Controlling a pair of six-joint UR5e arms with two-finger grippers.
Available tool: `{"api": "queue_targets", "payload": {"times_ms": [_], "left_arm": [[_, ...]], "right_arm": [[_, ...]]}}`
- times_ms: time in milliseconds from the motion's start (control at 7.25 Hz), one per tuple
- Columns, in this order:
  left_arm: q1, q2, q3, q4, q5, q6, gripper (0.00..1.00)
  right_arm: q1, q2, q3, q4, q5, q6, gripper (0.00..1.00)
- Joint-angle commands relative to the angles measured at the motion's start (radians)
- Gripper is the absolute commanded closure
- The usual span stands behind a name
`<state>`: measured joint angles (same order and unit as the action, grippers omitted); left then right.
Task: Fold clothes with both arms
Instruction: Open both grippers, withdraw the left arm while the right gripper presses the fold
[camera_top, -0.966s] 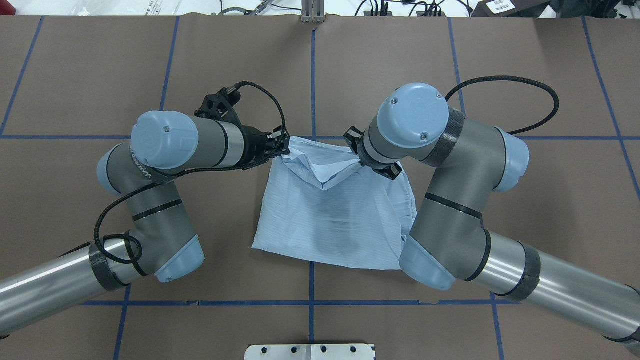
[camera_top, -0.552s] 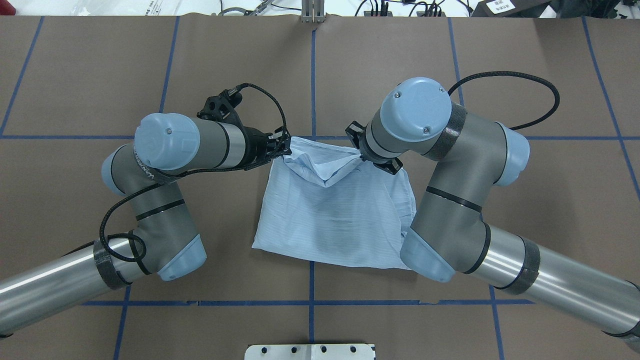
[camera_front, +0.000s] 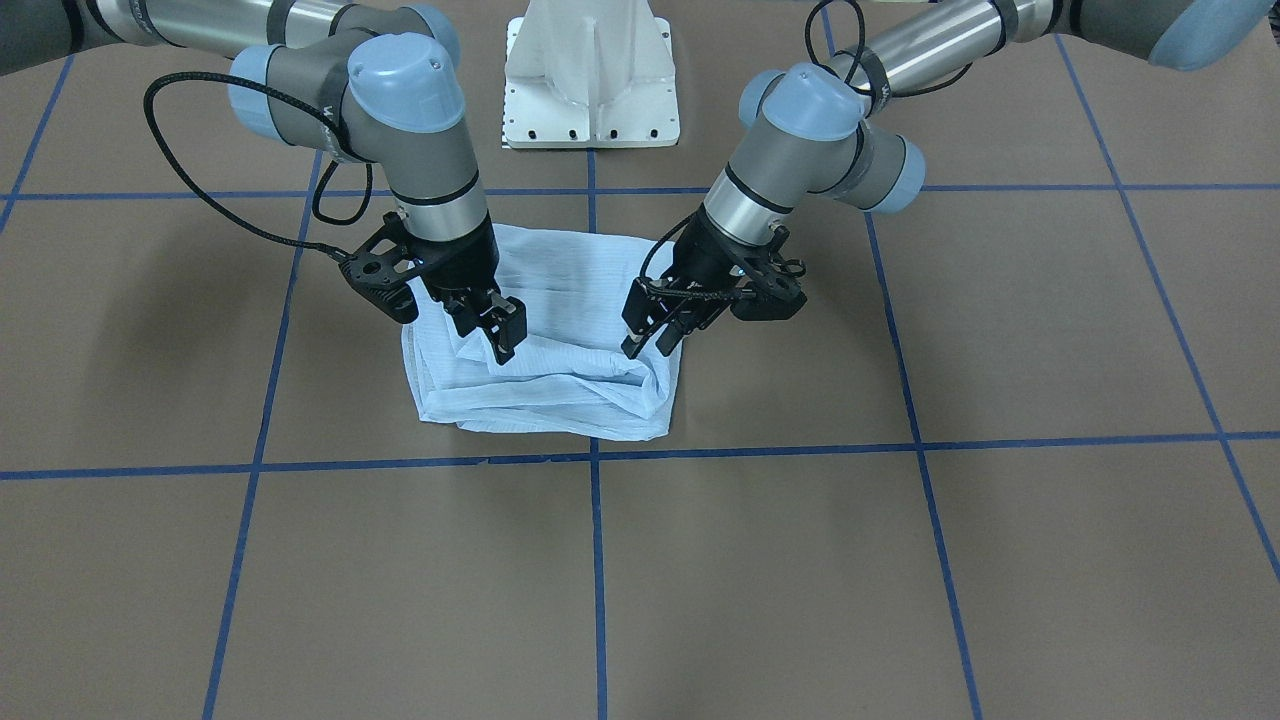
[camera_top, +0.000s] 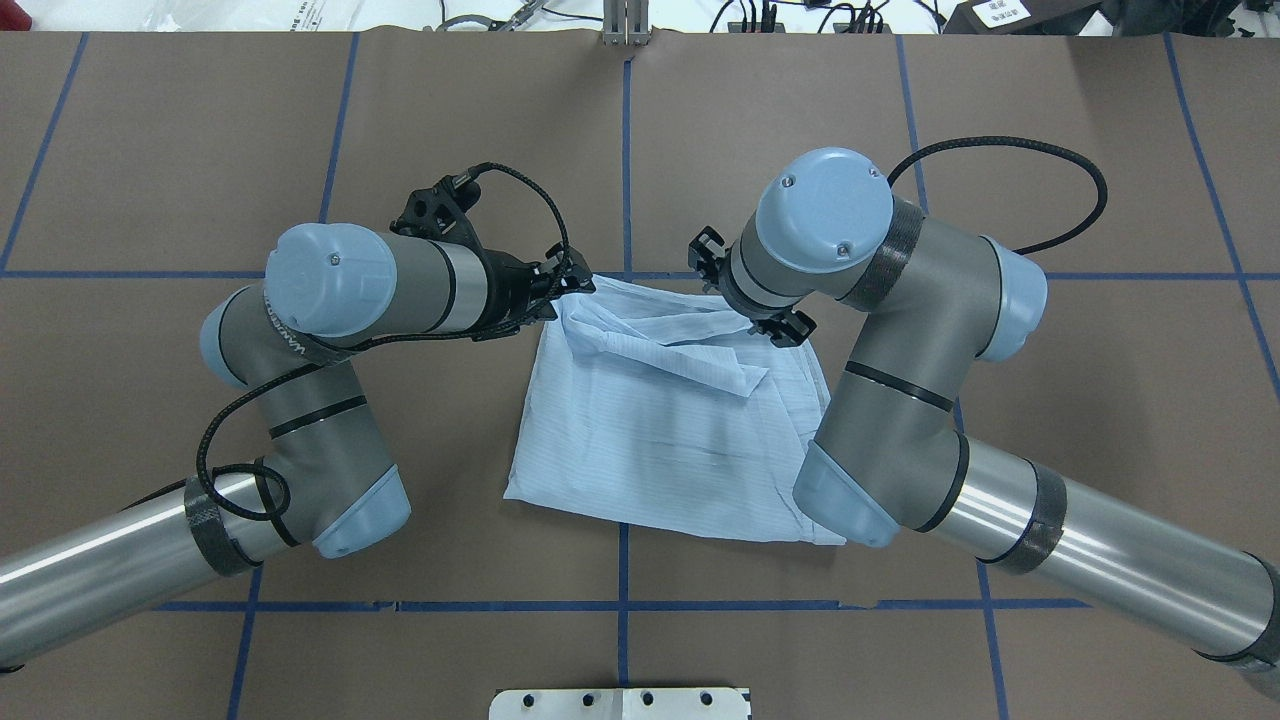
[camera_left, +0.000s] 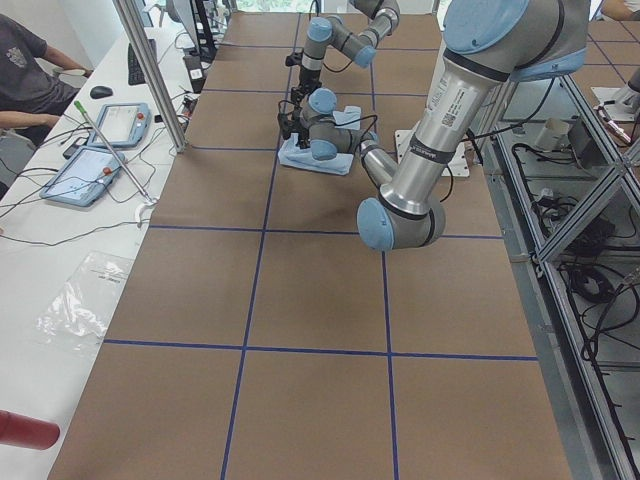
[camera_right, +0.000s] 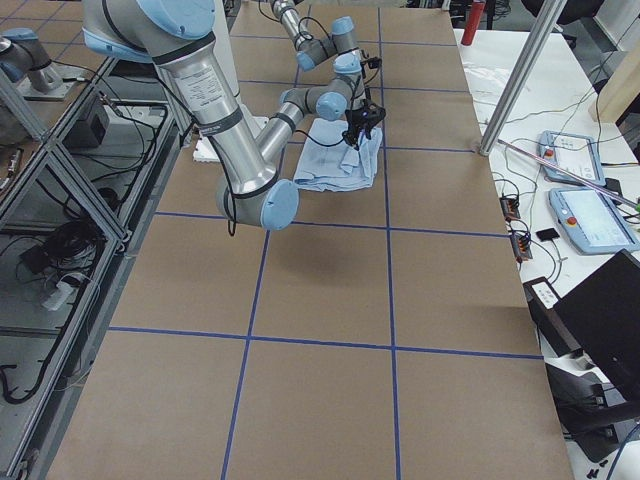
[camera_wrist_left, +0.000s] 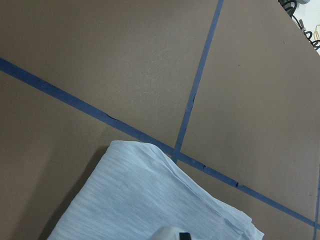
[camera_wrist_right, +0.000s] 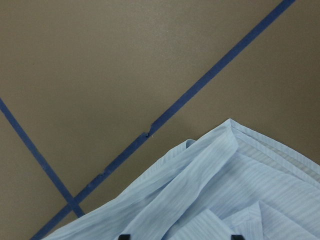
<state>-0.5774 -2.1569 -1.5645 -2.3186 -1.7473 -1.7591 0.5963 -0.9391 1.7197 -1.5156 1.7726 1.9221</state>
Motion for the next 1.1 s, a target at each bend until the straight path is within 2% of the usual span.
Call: {"api": "queue_targets", "payload": {"times_ms": [0,276,414,552,690,966], "left_arm": [[-0.033,0.012,-0.008,0.01,-0.004,0.003,0.0],[-0.077,0.072,-0.041,0.011,-0.011,0.019,0.0],[-0.123,0.112,-0.049,0.011,-0.081,0.023,0.0],[-0.177,0.149,-0.075,0.011,-0.15,0.048,0.0],[-0.186,0.196,-0.113,0.013,-0.156,0.087,0.0],[-0.205,0.2,-0.117,0.013,-0.164,0.087,0.0]], "right_arm": [[-0.028,0.005,0.0,0.038,0.007,-0.005,0.0],[-0.139,0.005,0.005,0.038,-0.007,-0.05,0.0],[-0.163,0.012,-0.008,0.025,-0.028,-0.117,0.0],[-0.164,0.047,-0.067,0.019,-0.03,-0.214,0.0],[-0.158,0.101,-0.148,0.012,-0.027,-0.292,0.0],[-0.129,0.149,-0.237,0.015,-0.021,-0.401,0.0]]}}
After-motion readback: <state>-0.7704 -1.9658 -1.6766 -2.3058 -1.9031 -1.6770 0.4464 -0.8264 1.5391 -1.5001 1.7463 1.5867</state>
